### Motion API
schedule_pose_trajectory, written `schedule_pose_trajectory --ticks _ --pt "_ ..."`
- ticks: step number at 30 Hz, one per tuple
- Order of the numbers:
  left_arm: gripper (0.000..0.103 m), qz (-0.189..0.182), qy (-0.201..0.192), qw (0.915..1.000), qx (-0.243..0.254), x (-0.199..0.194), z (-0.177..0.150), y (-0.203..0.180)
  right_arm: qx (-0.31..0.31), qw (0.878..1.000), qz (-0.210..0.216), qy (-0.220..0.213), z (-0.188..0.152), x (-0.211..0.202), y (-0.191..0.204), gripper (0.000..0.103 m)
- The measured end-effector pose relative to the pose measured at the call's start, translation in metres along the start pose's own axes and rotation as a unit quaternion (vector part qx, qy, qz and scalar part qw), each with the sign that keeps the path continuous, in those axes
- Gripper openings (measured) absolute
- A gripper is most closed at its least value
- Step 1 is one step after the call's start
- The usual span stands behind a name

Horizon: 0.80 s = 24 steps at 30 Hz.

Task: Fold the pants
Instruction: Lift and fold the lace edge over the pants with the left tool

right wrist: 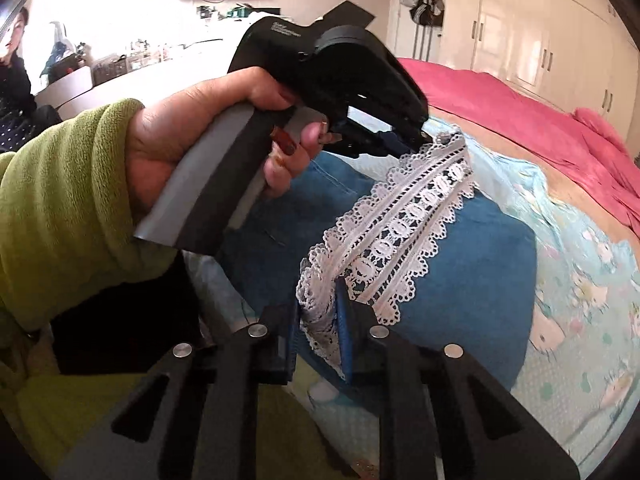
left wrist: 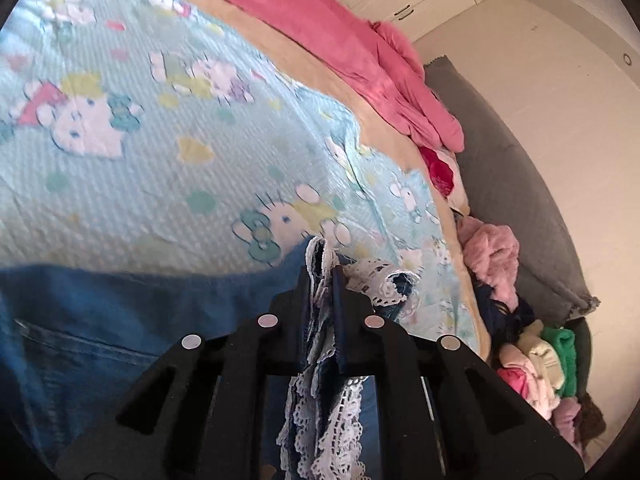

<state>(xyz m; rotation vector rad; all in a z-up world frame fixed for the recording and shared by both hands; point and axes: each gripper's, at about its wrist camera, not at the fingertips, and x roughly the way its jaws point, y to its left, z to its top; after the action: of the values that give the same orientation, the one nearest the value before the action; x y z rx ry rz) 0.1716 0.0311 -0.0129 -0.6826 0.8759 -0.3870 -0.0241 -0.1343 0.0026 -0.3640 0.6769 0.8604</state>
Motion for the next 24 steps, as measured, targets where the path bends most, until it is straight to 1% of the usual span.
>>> schedule_pose_trajectory --ticks 3,5,7,8,9,10,11,13,15,17,18,19,21,22,23,24 --pt "0.004 0.019 0.004 0.9998 -0.010 0.004 -0.001 0.010 -0.016 1.000 0.001 0.020 0.004 0.021 0.006 0.016" --pt "0.005 0.023 0.009 0.9995 -0.020 0.006 -0.003 0.020 -0.022 0.999 -0.001 0.037 0.001 0.033 0.008 0.016" --pt "0.007 0.029 0.016 0.9991 -0.027 0.008 -0.005 0.028 -0.020 0.999 0.006 0.042 0.000 0.038 0.011 0.025" --pt "0.012 0.027 0.016 0.9990 -0.030 0.007 -0.005 0.031 -0.015 0.999 0.013 0.041 -0.001 0.036 0.011 0.027" --pt "0.017 0.025 0.013 0.9991 -0.032 0.004 -0.005 0.032 -0.009 0.999 0.021 0.040 -0.001 0.033 0.010 0.032" --pt "0.019 0.025 0.007 0.9992 -0.032 0.000 -0.004 0.031 0.004 0.999 0.038 0.034 0.000 0.027 0.007 0.034" --pt "0.024 0.023 -0.001 0.9993 -0.030 -0.006 -0.003 0.030 0.019 0.998 0.055 0.024 0.001 0.019 0.001 0.035" --pt "0.028 0.030 -0.025 0.9991 -0.017 -0.026 0.001 0.026 0.042 0.997 0.070 0.006 0.001 0.004 -0.009 0.039" --pt "0.029 0.047 -0.051 0.9976 0.005 -0.047 0.003 0.019 0.063 0.996 0.062 -0.015 0.000 -0.014 -0.025 0.041" --pt "0.029 0.072 -0.070 0.9943 0.038 -0.065 0.000 0.005 0.078 0.996 0.034 -0.022 -0.003 -0.023 -0.042 0.041" --pt "0.029 0.076 -0.072 0.9932 0.050 -0.068 -0.003 -0.002 0.083 0.996 0.023 -0.020 -0.005 -0.024 -0.050 0.041" --pt "0.029 0.077 -0.069 0.9925 0.065 -0.070 -0.007 -0.009 0.093 0.996 0.008 -0.013 -0.009 -0.025 -0.060 0.041" --pt "0.029 0.077 -0.047 0.9905 0.104 -0.066 -0.024 -0.029 0.108 0.994 -0.009 0.009 -0.015 -0.019 -0.074 0.041" --pt "0.029 0.075 -0.032 0.9894 0.120 -0.061 -0.034 -0.036 0.111 0.993 -0.007 0.031 -0.019 -0.012 -0.073 0.041" --pt "0.029 0.071 -0.006 0.9874 0.141 -0.051 -0.050 -0.045 0.109 0.993 -0.011 0.049 -0.024 -0.006 -0.075 0.041" --pt "0.029 0.068 0.012 0.9861 0.151 -0.045 -0.062 -0.048 0.108 0.992 -0.015 0.061 -0.027 -0.001 -0.075 0.041"
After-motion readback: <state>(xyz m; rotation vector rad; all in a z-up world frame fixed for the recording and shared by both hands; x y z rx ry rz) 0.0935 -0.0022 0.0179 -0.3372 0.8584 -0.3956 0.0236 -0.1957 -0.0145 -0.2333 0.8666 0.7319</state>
